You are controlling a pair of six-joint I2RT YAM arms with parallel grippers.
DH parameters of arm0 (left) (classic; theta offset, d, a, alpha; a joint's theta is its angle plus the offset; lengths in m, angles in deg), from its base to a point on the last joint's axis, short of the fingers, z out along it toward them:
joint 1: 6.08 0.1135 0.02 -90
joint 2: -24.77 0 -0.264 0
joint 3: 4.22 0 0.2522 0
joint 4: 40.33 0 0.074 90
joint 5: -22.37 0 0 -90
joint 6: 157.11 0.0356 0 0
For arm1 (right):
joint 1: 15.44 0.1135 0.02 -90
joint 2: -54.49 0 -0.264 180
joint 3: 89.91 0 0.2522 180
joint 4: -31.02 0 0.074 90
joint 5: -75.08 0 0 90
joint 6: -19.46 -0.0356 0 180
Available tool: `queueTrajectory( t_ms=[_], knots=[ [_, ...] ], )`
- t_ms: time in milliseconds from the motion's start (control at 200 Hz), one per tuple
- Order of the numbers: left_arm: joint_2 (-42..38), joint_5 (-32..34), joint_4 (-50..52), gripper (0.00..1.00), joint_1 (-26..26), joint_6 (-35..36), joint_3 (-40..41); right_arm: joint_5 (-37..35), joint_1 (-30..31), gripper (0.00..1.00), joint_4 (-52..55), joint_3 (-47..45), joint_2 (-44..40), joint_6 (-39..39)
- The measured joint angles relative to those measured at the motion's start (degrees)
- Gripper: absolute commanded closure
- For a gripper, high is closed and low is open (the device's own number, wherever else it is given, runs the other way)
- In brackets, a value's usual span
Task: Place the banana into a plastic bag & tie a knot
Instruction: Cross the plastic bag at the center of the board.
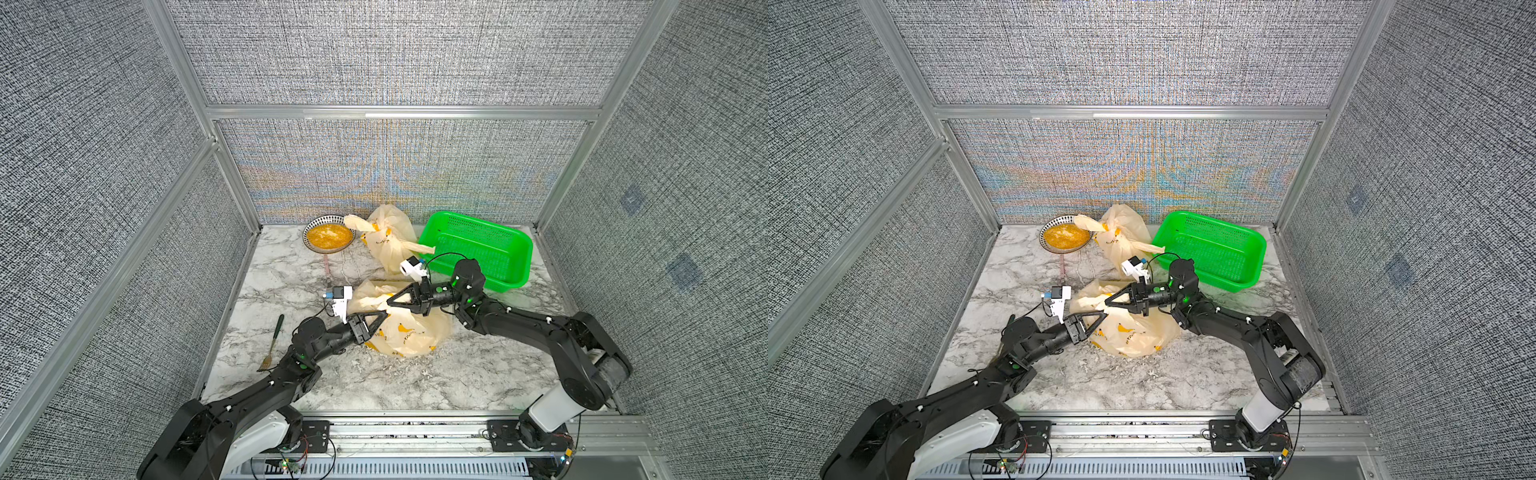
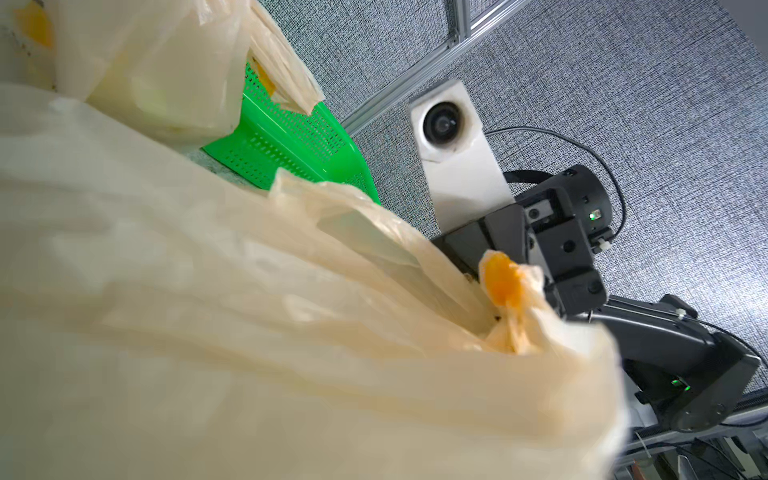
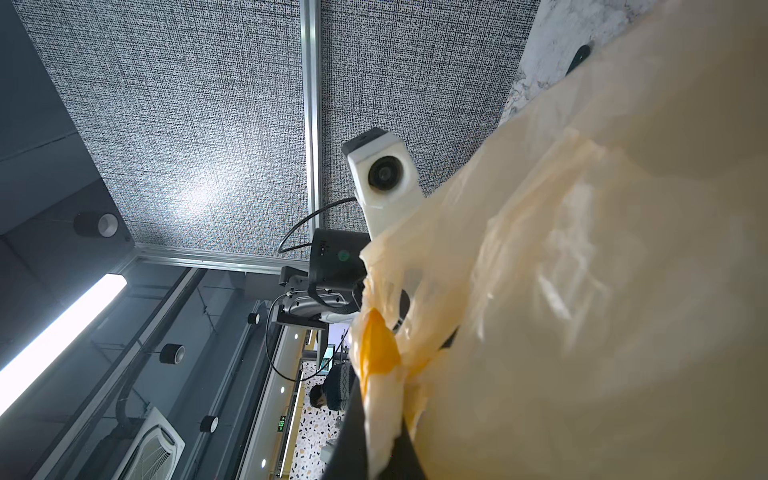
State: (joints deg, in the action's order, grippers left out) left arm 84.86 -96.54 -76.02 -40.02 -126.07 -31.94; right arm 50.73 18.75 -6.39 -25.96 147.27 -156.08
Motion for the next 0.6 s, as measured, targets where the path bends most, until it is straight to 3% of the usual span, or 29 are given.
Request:
queueTrajectory(
  t_ms=[601],
  knots=[
    [-2.78, 0.00, -0.22, 0.57, 0.55, -0.44, -0.92, 0.02, 0.26, 1.00, -1.33, -0.79, 0.04, -0.61]
  ],
)
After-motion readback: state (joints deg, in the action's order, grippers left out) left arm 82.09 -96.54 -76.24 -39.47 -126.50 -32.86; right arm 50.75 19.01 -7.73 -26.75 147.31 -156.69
